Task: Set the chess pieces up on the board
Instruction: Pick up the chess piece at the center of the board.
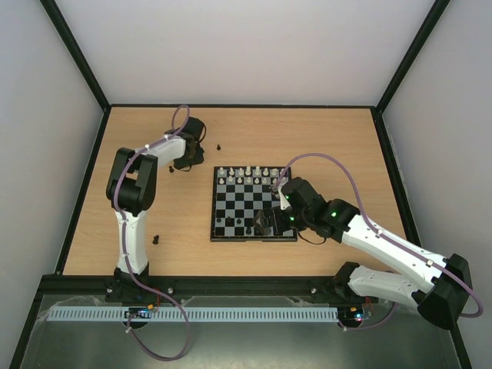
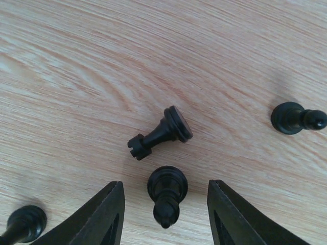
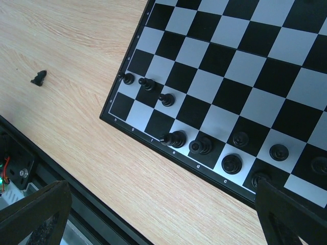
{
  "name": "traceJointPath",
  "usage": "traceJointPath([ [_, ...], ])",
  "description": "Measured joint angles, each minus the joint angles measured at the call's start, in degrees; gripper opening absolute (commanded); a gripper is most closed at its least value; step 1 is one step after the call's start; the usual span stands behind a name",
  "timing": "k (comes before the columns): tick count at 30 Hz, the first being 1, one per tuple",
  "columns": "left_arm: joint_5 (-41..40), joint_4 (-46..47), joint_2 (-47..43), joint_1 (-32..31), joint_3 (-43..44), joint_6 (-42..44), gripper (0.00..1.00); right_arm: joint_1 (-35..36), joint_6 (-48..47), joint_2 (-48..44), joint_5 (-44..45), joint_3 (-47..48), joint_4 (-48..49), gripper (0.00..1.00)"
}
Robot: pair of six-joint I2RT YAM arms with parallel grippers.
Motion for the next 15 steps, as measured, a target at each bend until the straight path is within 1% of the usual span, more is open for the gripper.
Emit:
traceJointPath([
  [5,-0.7,-0.7,-0.5,0.0,0.0,0.2,0.53,0.0,0.0,0.0,0.0,0.0,0.1,0.99],
  [8,-1.0,-1.2,-1.4,0.0,0.0,0.1,0.50,0.0,-0.2,0.0,0.0,-0.1,0.1,0.99],
  [13,-1.1,-1.5,-2.2,0.0,0.8,0.1,0.42,0.0,-0.4,0.0,0.0,-0.3,0.1,0.99],
  [15,-1.1,-1.5,-2.2,0.0,1.2,0.1,0.41,0.0,-0.4,0.0,0.0,-0.3,0.1,0.99],
])
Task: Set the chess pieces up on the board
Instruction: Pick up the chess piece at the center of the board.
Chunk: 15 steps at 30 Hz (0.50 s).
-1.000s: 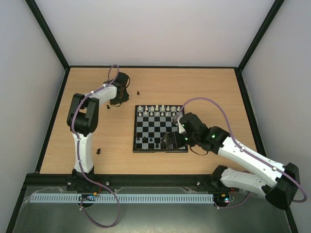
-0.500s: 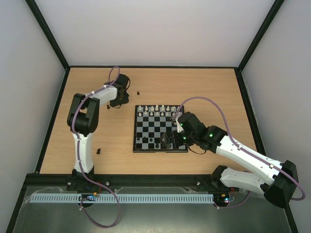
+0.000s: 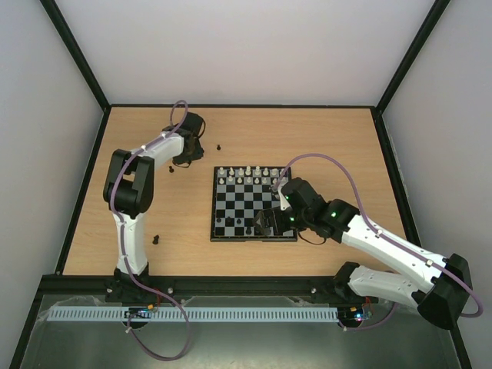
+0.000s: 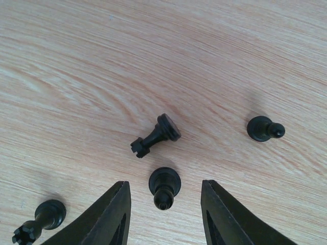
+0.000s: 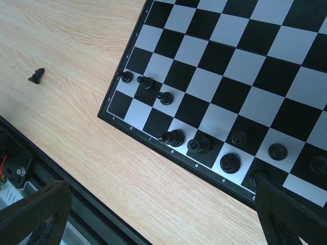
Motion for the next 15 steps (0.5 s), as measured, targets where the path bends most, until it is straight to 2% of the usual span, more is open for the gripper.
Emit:
traceJointPath([
  [6,0.0,-0.2,0.0,0.0,0.3,0.0,0.37,0.0,-0.3,0.0,0.0,-0.2,0.0,0.99],
  [15,0.1,-0.5,0.0,0.0,0.7,0.2,0.22,0.0,-0.4,0.0,0.0,-0.3,0.0,0.99],
])
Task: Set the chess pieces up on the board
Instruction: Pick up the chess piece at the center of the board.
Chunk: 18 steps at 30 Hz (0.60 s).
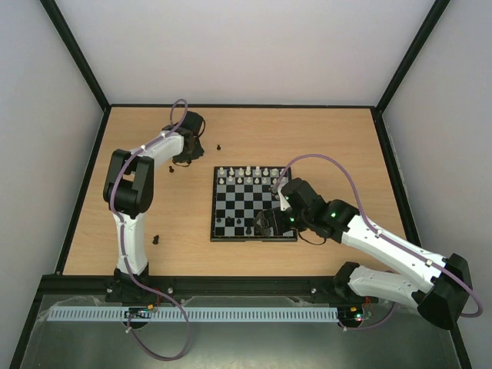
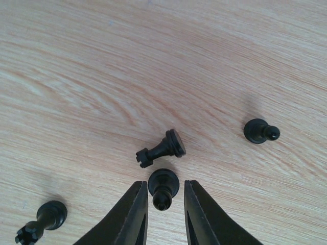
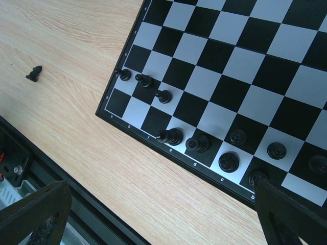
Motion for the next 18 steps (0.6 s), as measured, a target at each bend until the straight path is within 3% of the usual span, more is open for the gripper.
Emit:
traceJointPath([
  [8,0.0,0.0,0.0,0.0,0.4,0.0,0.21,0.0,-0.1,-0.1,0.0,-0.2,0.0,0.99],
  [18,0.0,-0.2,0.1,0.0,1.0,-0.1,0.28,0.0,-0.2,-0.1,0.0,-0.3,0.0,0.99],
])
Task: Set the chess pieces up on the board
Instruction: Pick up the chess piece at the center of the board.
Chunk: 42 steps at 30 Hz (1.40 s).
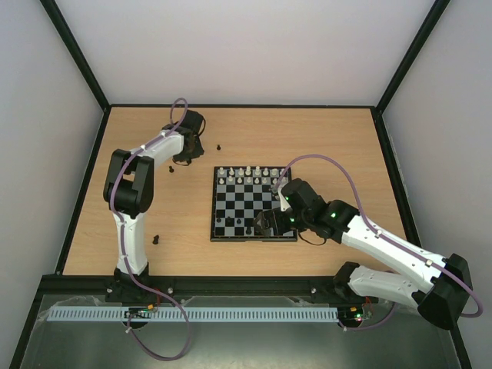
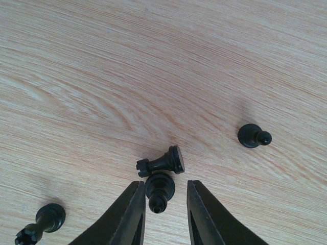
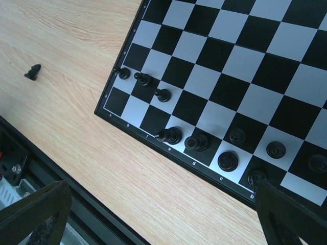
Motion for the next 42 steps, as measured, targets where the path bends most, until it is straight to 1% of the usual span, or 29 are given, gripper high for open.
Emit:
traceJointPath([
  [14,0.2,0.1,0.6,0.0,0.1,0.0,0.28,0.0,0.0,0.0,0.0,0.0,0.1,0.99],
  [19,0.5,0.6,0.6,0.0,-0.5,0.0,0.23,0.0,0.0,0.0,0.0,-0.2,0.2,0.99],
  [26,0.6,0.7,0.6,0.0,-1.7,0.0,0.21,0.0,0.0,0.0,0.0,-0.2,0.5,0.99],
  [27,0.7,0.7,0.6,0.0,-1.8,0.0,0.19,0.0,0.0,0.0,0.0,-0.2,0.6,0.99],
  [30,0.7,0.7,0.6,0.0,-1.9,-0.2,0.09,0.0,0.0,0.0,0.0,-0.2,0.8,0.99],
  [33,0.7,0.9,0.6,0.0,-1.9,0.1,0.04,0.0,0.0,0.0,0.0,-0.2,0.9,0.99],
  [42,0.7,0.3,-0.4,-0.2,-2.6,0.2,0.02,0.0,-0.1,0.0,0.0,-0.2,0.9,0.99],
])
